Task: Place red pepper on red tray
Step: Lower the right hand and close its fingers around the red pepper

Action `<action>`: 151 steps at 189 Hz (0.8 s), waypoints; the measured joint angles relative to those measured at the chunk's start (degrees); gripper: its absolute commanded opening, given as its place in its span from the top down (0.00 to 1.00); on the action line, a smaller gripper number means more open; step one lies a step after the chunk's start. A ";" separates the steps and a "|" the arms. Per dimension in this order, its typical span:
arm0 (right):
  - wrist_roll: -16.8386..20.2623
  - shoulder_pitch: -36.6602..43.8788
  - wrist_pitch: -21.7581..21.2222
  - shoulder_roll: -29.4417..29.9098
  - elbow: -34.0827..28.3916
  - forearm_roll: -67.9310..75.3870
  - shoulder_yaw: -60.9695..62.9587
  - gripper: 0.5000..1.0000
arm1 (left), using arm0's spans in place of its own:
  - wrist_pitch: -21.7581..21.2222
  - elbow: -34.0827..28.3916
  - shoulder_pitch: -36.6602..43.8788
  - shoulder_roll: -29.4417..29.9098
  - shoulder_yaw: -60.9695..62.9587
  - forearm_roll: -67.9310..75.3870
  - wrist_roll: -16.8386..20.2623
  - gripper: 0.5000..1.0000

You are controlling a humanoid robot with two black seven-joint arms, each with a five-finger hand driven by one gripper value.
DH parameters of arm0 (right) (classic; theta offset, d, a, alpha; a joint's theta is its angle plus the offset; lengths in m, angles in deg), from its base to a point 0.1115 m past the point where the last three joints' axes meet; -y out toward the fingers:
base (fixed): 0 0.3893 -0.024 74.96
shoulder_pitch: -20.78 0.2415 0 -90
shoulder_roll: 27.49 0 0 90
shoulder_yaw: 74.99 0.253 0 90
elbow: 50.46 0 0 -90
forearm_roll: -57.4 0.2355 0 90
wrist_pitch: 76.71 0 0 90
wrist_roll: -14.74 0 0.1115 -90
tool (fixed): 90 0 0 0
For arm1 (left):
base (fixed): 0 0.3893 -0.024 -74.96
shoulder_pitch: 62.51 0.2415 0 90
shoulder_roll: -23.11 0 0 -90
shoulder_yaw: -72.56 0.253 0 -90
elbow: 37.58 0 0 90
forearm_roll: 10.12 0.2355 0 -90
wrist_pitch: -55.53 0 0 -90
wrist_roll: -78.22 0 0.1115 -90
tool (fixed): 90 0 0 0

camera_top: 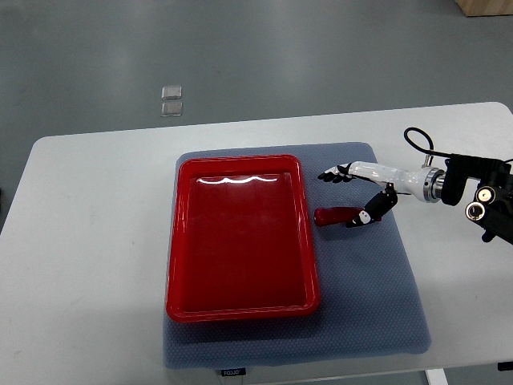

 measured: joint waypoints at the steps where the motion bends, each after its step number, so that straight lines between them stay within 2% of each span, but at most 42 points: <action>1: -0.01 -0.01 0.05 0.02 0.01 -0.03 -0.01 0.23 | 0.00 0.00 0.00 0.00 0.00 0.00 0.00 0.00; 29: -0.27 -0.52 1.17 0.26 0.21 -1.29 -0.73 0.28 | 0.00 -0.01 0.01 0.00 -0.01 0.00 -0.03 0.00; 76: -0.41 -0.71 2.14 0.61 1.02 -2.18 -1.70 0.48 | 0.00 -0.01 0.02 0.00 -0.02 0.00 -0.06 0.00; 86: -0.41 -0.71 2.15 0.63 1.16 -2.21 -1.73 0.49 | 0.00 -0.01 0.03 0.00 -0.02 0.00 -0.06 0.00; 95: -0.41 -0.71 2.17 0.67 1.30 -2.24 -1.75 0.55 | 0.00 -0.01 0.02 0.00 -0.02 0.00 -0.06 0.00; 130: -0.48 -1.06 2.51 0.80 1.75 -3.18 -1.94 0.59 | 0.00 -0.01 0.02 0.00 -0.07 0.00 -0.06 0.00; 131: -0.49 -1.06 2.52 0.81 1.76 -3.19 -1.96 0.64 | 0.00 -0.01 0.02 0.00 -0.07 0.00 -0.06 0.00; 135: -0.49 -1.09 2.55 0.83 1.81 -3.23 -2.05 0.69 | 0.00 -0.01 0.02 0.00 -0.08 0.00 -0.06 0.00; 143: -0.56 -1.12 2.60 0.85 1.92 -3.27 -2.31 0.73 | 0.00 -0.01 0.03 0.00 -0.09 0.01 -0.06 0.00; 151: -0.69 -1.13 2.69 0.87 1.98 -3.32 -2.55 0.73 | 0.00 -0.01 0.03 0.00 -0.10 0.01 -0.06 0.00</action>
